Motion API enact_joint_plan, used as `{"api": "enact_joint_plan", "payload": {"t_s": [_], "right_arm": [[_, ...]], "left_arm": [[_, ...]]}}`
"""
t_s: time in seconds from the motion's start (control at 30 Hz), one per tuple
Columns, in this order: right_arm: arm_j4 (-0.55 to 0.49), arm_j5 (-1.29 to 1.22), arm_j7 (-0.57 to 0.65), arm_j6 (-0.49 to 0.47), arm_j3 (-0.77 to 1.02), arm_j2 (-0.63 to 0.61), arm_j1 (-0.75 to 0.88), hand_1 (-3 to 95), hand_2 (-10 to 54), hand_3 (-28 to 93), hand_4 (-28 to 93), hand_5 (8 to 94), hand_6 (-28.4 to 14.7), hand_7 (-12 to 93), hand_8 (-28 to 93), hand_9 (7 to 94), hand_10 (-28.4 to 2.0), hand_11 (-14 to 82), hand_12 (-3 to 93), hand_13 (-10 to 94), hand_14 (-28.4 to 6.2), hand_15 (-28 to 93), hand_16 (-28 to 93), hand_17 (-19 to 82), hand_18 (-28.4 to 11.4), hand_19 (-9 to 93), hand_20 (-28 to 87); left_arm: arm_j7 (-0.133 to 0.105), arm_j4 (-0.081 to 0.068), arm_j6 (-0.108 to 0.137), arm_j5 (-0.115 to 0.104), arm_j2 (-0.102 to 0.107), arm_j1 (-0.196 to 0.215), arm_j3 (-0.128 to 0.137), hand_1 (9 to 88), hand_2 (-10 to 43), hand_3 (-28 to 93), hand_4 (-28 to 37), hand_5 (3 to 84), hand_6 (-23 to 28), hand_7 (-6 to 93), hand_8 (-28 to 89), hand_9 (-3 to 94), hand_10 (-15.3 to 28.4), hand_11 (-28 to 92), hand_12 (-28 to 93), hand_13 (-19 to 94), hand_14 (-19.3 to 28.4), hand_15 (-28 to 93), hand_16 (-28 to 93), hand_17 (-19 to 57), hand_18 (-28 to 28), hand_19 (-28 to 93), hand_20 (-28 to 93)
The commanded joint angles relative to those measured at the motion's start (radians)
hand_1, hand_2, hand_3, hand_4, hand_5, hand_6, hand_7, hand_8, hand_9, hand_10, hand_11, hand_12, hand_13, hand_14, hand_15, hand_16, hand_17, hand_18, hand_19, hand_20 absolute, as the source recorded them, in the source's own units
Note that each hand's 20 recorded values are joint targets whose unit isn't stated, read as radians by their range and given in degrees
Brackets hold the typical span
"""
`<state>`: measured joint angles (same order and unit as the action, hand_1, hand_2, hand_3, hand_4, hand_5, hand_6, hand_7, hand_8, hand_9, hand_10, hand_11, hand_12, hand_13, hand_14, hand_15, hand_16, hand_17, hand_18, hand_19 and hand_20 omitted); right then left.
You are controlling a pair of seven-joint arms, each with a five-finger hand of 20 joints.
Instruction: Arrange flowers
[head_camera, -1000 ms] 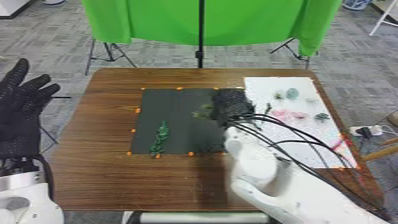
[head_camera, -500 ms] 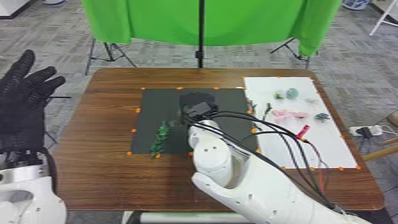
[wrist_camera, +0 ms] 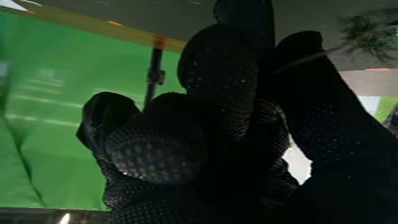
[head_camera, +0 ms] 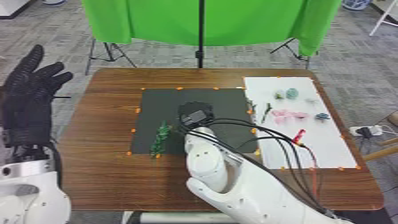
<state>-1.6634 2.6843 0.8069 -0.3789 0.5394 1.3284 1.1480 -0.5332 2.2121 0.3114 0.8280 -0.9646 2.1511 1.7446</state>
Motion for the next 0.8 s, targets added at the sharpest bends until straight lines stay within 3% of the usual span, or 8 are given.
{"api": "enact_joint_plan", "payload": {"t_s": [0.03,0.13,0.23,0.5,0.7,0.8], "right_arm": [[0.014,0.027,0.033,0.053,-0.002,0.013,-0.002,44.2,0.1,69,-27,93.6,0.9,18,-8,93.7,-10.4,47.5,19.0,91,-7.6,69,20,53,-24.6,93,44],[0.01,0.021,0.031,0.079,-0.022,0.002,-0.015,40.9,0.2,70,-26,93.7,0.7,17,-15,93.7,-10.7,47.4,18.9,91,-7.5,68,21,53,-24.6,93,44],[0.001,0.0,0.044,0.044,-0.021,0.006,-0.012,39.2,-1.1,70,-26,93.7,0.2,17,-15,93.7,-10.9,47.7,18.6,91,-7.6,68,21,53,-24.7,93,44],[-0.003,-0.002,0.042,0.0,-0.024,0.009,-0.008,39.4,-2.2,71,-25,93.7,0.1,21,-16,93.7,-10.9,48.4,17.6,92,-7.8,67,21,54,-25.0,93,44],[-0.006,0.054,-0.031,0.008,-0.04,-0.024,-0.019,41.9,-5.0,70,-26,93.2,-0.5,16,-6,93.7,-10.9,46.0,18.6,90,-8.0,68,22,52,-24.9,93,43],[-0.024,0.019,-0.011,0.016,-0.061,-0.039,-0.033,42.0,-5.8,70,-26,91.7,-0.9,15,-5,93.7,-11.0,44.3,19.4,89,-8.1,68,22,51,-24.5,93,42]], "left_arm": [[0.003,-0.013,-0.013,0.005,-0.007,-0.008,-0.022,23.3,7.8,73,-24.9,33.2,6.4,9.4,-7,32.4,17.9,26,15,22,22.8,52,-4,-10.0,20.5,43,27],[-0.009,-0.01,0.0,-0.004,0.005,0.001,-0.02,23.4,7.8,74,-24.8,33.2,6.4,9.4,-7,32.5,17.9,26,15,22,22.8,52,-4,-10.0,20.5,43,27],[-0.015,-0.008,0.009,-0.013,0.009,0.004,-0.02,23.5,7.7,74,-24.7,33.2,6.4,9.5,-7,32.4,17.9,26,15,22,22.8,52,-4,-10.0,20.5,43,27],[-0.015,-0.008,0.008,-0.018,0.012,0.003,-0.022,23.6,7.8,74,-24.4,33.2,6.4,9.6,-7,32.4,17.9,26,15,22,22.8,52,-4,-9.9,20.5,43,27],[-0.012,0.002,0.019,-0.019,0.003,0.029,-0.01,23.6,7.9,73,-24.2,33.1,6.4,9.7,-7,32.3,17.9,26,15,22,22.8,52,-4,-9.9,20.4,43,28],[-0.014,0.007,0.026,-0.022,0.004,0.042,-0.007,23.6,8.0,73,-24.3,33.1,6.4,9.8,-7,32.4,17.9,26,15,22,22.8,52,-4,-9.9,20.4,43,28]]}}
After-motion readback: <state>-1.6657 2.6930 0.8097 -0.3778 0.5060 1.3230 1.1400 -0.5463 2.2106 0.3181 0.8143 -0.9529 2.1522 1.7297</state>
